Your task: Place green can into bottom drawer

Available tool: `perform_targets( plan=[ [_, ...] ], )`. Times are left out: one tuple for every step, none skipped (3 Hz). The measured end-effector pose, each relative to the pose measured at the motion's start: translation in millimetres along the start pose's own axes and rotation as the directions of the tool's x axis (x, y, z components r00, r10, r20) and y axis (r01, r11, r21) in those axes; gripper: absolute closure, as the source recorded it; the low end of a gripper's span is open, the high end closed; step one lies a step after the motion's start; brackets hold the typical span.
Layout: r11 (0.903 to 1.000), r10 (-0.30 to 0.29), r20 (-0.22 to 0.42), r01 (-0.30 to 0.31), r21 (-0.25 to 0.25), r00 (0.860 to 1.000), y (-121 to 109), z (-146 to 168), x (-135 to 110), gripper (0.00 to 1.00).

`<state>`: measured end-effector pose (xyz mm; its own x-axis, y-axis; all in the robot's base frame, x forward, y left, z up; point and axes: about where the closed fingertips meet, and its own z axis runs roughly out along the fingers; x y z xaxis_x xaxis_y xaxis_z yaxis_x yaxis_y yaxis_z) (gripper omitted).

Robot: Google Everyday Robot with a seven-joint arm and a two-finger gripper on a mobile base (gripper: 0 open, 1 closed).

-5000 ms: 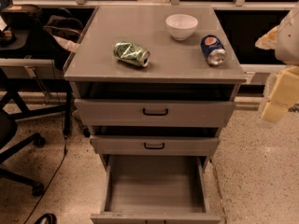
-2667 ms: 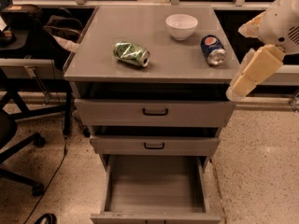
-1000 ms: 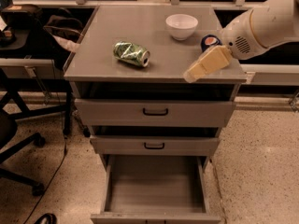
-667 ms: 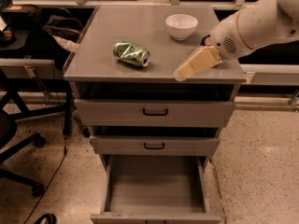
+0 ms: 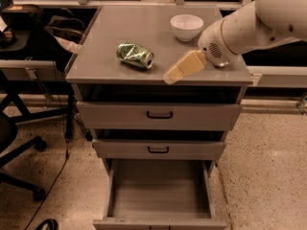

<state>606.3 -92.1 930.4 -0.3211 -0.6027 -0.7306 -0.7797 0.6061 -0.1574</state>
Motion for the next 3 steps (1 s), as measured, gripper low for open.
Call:
perform_targets(
  plan=[
    [0.9997, -0.009, -0.018, 0.009, 0.023, 1.000, -2.5, 16.5, -4.4, 0.00],
    [0.9973, -0.020, -0.057, 0.024, 0.069, 0.998, -7.7, 42.6, -11.6, 0.00],
    [0.9973, -0.013, -0.055, 0.017, 0.071, 0.998, -7.9, 43.4, -11.3, 0.00]
  ],
)
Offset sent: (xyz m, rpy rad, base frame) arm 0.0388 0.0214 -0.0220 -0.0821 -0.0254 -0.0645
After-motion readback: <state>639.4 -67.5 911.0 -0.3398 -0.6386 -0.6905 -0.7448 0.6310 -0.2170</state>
